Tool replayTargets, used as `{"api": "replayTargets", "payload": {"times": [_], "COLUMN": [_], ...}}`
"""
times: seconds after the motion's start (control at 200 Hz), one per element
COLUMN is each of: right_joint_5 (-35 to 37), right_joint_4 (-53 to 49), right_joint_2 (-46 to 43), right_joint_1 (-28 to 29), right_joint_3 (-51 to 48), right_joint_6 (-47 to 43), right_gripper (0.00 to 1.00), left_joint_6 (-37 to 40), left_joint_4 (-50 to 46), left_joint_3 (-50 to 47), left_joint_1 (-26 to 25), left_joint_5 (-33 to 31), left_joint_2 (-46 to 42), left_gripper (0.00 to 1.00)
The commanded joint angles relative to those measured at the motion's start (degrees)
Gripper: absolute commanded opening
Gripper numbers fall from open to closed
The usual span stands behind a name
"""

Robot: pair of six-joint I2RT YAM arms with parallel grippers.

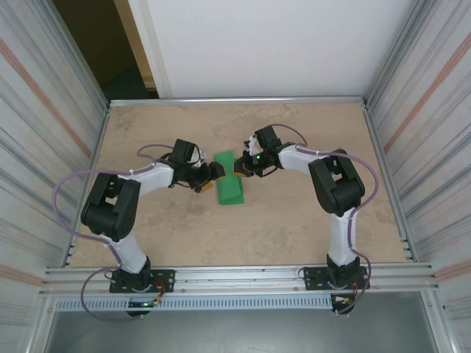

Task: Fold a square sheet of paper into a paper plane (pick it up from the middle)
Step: First fold in half a square sheet of paper at the center of the table.

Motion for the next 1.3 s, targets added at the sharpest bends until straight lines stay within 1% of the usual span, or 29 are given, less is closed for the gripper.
{"api": "replayTargets", "payload": {"times": [0.0, 0.08, 0.175, 0.316, 0.631, 0.912, 0.957, 1.012, 1.188, 1.218, 1.293], "right_joint_5": [-1.99, -1.72, -2.02, -2.20, -2.56, -1.74, -1.59, -0.85, 2.92, 4.01, 6.75], "right_joint_4": [0.40, 0.93, 1.65, 2.01, 2.48, 3.65, 3.46, 2.86, 2.10, 1.64, 0.94], "right_joint_2": [1.43, 1.77, 2.00, 1.91, 2.28, 2.00, 1.94, 1.44, -4.15, -5.42, -8.74], "right_joint_1": [-0.09, -0.30, -0.69, -1.18, -1.20, -1.27, -1.27, -1.42, -2.94, -3.26, -4.23], "right_joint_3": [0.65, 0.30, -0.21, -0.81, -1.14, -2.41, -2.65, -2.82, -5.48, -6.15, -8.25], "right_joint_6": [0.02, 0.57, 1.14, 1.39, 1.57, 2.54, 2.64, 2.55, 2.67, 2.63, 2.72], "right_gripper": [0.00, 0.00, 0.00, 0.00, 0.00, 0.02, 0.03, 0.08, 0.31, 0.33, 0.34], "left_joint_6": [1.70, 2.08, 2.75, 4.31, 5.90, 6.68, 6.91, 7.17, 8.24, 8.54, 9.18], "left_joint_4": [-2.43, -2.81, -3.77, -5.88, -8.86, -9.03, -9.15, -9.70, -13.48, -13.85, -14.24], "left_joint_3": [2.44, 3.43, 4.70, 6.80, 10.97, 12.32, 12.52, 12.80, 13.58, 13.57, 13.19], "left_joint_1": [-0.43, -0.87, -1.15, -1.23, -1.29, -1.42, -1.51, -1.60, -2.66, -2.86, -3.24], "left_joint_5": [-2.12, -2.51, -3.17, -5.05, -5.95, -5.52, -5.50, -5.70, -8.78, -9.06, -9.42], "left_joint_2": [1.63, 2.66, 3.81, 4.92, 8.66, 10.12, 10.33, 10.84, 12.72, 12.99, 13.66], "left_gripper": [0.72, 0.72, 0.65, 0.59, 0.50, 0.47, 0.47, 0.45, 0.43, 0.42, 0.41]}}
